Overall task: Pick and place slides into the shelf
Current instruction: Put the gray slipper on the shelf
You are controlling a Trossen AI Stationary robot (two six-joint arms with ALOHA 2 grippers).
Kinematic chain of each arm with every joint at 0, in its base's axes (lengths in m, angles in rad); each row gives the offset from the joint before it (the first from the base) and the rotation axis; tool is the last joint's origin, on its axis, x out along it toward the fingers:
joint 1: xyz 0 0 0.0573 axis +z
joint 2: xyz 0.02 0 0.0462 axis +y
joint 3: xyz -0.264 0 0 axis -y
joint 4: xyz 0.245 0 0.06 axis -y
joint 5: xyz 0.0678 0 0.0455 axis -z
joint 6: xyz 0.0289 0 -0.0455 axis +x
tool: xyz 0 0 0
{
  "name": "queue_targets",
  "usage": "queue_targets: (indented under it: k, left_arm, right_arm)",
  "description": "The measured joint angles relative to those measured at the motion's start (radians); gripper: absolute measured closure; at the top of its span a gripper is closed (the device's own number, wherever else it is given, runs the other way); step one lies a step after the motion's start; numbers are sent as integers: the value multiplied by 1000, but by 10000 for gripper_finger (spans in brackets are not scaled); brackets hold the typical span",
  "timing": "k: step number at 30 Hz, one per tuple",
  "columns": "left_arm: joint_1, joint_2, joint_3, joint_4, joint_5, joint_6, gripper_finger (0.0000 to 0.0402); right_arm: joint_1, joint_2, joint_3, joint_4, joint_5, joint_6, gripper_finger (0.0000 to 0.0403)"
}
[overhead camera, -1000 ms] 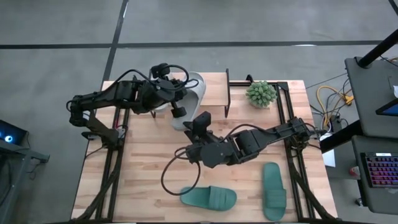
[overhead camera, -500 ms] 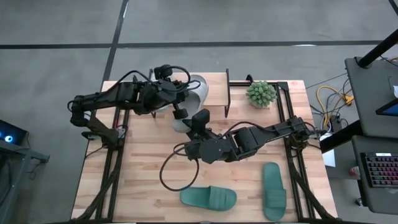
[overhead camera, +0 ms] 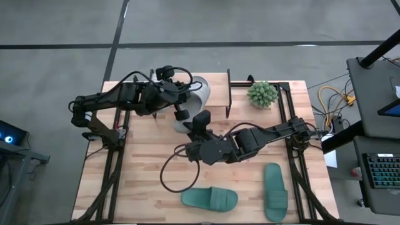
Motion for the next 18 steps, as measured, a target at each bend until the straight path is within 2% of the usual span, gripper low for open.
queue_targets:
  k: [6, 18]
  left_arm:
    - [0, 0, 0, 1, 0, 8, 400]
    - [0, 0, 0, 1, -4, 7, 400]
  right_arm:
    - [-2, 0, 0, -5, -3, 19, 344]
    - [-4, 0, 0, -4, 7, 79, 343]
